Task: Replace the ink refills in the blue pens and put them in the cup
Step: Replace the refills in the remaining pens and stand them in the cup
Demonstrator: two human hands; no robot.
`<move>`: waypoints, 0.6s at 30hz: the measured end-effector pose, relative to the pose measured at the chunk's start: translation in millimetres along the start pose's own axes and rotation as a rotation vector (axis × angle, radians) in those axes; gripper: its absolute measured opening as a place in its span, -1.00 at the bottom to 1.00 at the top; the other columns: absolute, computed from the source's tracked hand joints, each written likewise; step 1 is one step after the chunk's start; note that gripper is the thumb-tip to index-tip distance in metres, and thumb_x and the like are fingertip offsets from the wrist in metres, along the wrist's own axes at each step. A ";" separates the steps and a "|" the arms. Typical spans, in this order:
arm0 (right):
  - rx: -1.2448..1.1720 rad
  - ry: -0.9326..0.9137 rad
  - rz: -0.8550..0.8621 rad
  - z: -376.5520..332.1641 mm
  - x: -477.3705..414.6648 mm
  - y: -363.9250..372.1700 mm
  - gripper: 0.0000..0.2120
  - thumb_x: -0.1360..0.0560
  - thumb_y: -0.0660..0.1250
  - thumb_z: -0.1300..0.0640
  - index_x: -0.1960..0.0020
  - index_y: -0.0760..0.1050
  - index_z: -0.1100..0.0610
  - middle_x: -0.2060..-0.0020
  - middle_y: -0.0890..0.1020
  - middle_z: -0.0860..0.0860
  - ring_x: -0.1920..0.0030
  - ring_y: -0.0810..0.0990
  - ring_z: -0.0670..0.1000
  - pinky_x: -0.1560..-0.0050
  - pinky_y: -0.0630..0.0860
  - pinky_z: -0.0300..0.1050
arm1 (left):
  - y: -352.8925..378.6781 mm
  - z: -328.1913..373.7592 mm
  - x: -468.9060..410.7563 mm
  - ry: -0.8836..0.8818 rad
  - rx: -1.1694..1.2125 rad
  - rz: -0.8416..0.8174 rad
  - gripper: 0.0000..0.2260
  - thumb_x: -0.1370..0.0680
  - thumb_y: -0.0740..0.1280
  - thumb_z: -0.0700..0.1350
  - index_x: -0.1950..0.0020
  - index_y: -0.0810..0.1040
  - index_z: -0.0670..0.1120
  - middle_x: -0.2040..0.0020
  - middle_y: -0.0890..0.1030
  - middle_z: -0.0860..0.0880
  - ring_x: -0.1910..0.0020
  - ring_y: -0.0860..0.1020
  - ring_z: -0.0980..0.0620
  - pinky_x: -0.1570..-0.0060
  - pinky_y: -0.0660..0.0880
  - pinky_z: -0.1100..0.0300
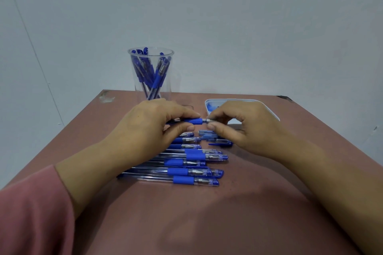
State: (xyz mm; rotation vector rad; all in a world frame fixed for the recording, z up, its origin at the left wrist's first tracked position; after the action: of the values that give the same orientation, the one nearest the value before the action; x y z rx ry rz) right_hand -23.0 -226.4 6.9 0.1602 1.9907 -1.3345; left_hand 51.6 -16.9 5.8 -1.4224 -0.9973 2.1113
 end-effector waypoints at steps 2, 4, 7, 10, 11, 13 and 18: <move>-0.002 -0.007 0.021 -0.4 0.4 -0.6 -0.77 -0.44 0.46 0.08 -0.08 0.59 0.05 0.18 0.62 -0.10 0.14 0.58 -0.14 0.09 0.51 -0.29 | 0.1 0.0 0.0 0.003 0.002 0.000 -0.74 -0.48 0.35 0.06 -0.16 0.62 0.16 0.22 0.39 0.50 0.15 0.47 0.39 0.12 0.42 0.38; -0.002 -0.039 0.044 -1.9 -0.6 -1.2 -0.83 -0.44 0.45 0.13 -0.03 0.59 0.07 0.20 0.62 -0.09 0.16 0.57 -0.14 0.10 0.50 -0.33 | -0.1 0.4 -0.1 0.009 0.008 0.001 -0.74 -0.48 0.35 0.06 -0.16 0.62 0.16 0.21 0.40 0.49 0.14 0.48 0.35 0.12 0.44 0.35; 0.033 -0.058 0.041 -3.3 -2.1 -1.2 -0.91 -0.47 0.42 0.14 0.05 0.61 0.14 0.24 0.62 -0.05 0.20 0.54 -0.13 0.14 0.45 -0.36 | -0.3 0.2 0.1 0.023 0.007 0.008 -0.74 -0.48 0.37 0.02 -0.16 0.63 0.14 0.20 0.39 0.49 0.15 0.48 0.37 0.13 0.44 0.34; 0.017 -0.037 0.034 -2.7 -1.5 -1.5 -0.88 -0.48 0.41 0.10 0.02 0.62 0.13 0.24 0.63 -0.06 0.20 0.55 -0.13 0.14 0.44 -0.39 | -0.6 0.1 0.0 0.030 -0.001 0.019 -0.75 -0.48 0.39 0.00 -0.16 0.63 0.13 0.19 0.39 0.49 0.17 0.48 0.36 0.13 0.44 0.34; 0.001 -0.037 0.042 -3.2 -1.5 -1.7 -0.86 -0.47 0.42 0.08 0.00 0.61 0.11 0.22 0.63 -0.07 0.19 0.56 -0.14 0.12 0.45 -0.40 | -0.7 0.4 -0.1 0.030 0.000 0.021 -0.75 -0.48 0.40 0.00 -0.15 0.63 0.12 0.19 0.39 0.48 0.17 0.48 0.34 0.13 0.44 0.34; -0.004 -0.055 0.058 -4.0 -2.0 -2.5 -0.82 -0.46 0.44 0.05 -0.01 0.60 0.10 0.20 0.63 -0.07 0.18 0.57 -0.15 0.11 0.49 -0.36 | -0.6 1.4 0.1 0.031 0.000 0.020 -0.75 -0.48 0.39 0.00 -0.15 0.63 0.13 0.19 0.39 0.48 0.17 0.48 0.32 0.13 0.45 0.34; -0.004 -0.054 0.052 -5.4 -2.7 -1.4 -0.91 -0.47 0.43 0.14 0.06 0.62 0.15 0.23 0.64 -0.06 0.19 0.56 -0.12 0.13 0.46 -0.40 | -0.1 3.2 0.2 0.044 -0.010 0.020 -0.74 -0.47 0.43 -0.05 -0.15 0.64 0.12 0.20 0.40 0.46 0.19 0.52 0.20 0.18 0.52 0.26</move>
State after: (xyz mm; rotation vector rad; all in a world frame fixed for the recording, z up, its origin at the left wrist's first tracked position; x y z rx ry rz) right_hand -24.3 -221.7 10.7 0.1708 1.9311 -1.2887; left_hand 48.5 -17.8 6.5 -1.4830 -0.9822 2.0829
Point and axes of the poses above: each hand's wrist, its own x-axis away from the middle knuckle, its own y-axis out of the palm, z = x × y, the point moved 1 cm from there along -x, towards the middle knuckle
